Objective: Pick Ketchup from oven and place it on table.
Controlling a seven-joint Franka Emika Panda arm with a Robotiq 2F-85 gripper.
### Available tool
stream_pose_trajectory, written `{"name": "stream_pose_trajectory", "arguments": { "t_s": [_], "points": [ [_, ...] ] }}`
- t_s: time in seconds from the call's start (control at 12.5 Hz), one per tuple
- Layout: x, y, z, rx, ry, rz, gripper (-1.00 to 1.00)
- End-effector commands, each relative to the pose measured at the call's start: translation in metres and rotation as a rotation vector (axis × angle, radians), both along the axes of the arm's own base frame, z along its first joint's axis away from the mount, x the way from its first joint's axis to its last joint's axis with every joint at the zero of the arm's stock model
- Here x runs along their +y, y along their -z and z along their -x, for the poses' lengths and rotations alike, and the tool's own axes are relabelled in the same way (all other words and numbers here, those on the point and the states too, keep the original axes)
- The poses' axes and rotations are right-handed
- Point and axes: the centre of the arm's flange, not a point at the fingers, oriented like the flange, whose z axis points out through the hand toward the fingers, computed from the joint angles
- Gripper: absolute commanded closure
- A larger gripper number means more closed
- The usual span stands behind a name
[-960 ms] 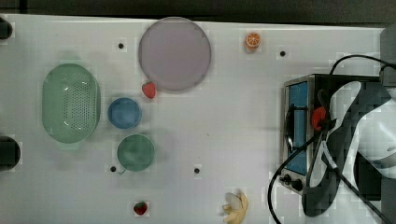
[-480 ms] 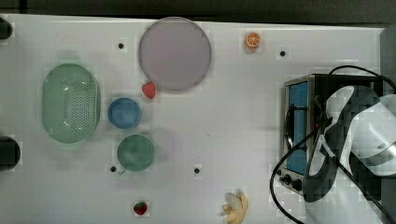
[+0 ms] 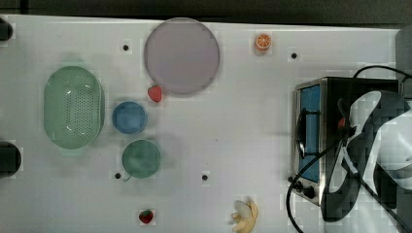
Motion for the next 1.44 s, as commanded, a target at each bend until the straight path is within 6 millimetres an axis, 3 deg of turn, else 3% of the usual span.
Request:
{"name": "stream_pose_trajectory", "arguments": {
  "t_s": [0.08,0.24,0.4,0.64,0.8,0.96,1.12,1.44],
  "points": [
    [0.037,-0.104,-0.025,-0.136,-0.136,0.048,-0.26],
    [0.075,-0.141,-0.034,-0.13,-0.234,0.071,-0.26],
    [0.133,-0.166,-0.04,-0.089,-0.35,0.037,-0.26],
    [0.23,-0.19,-0.046,-0.042,-0.518,-0.052,-0.26],
    [0.286,-0.193,-0.05,-0.028,-0.618,-0.072,-0.26],
    [0.328,-0.179,-0.052,0.004,-0.694,-0.085,-0.26],
    [0.355,-0.146,-0.047,0.061,-0.736,-0.111,-0.26],
    [0.368,-0.071,-0.039,0.058,-0.745,-0.104,-0.26]
  ]
}}
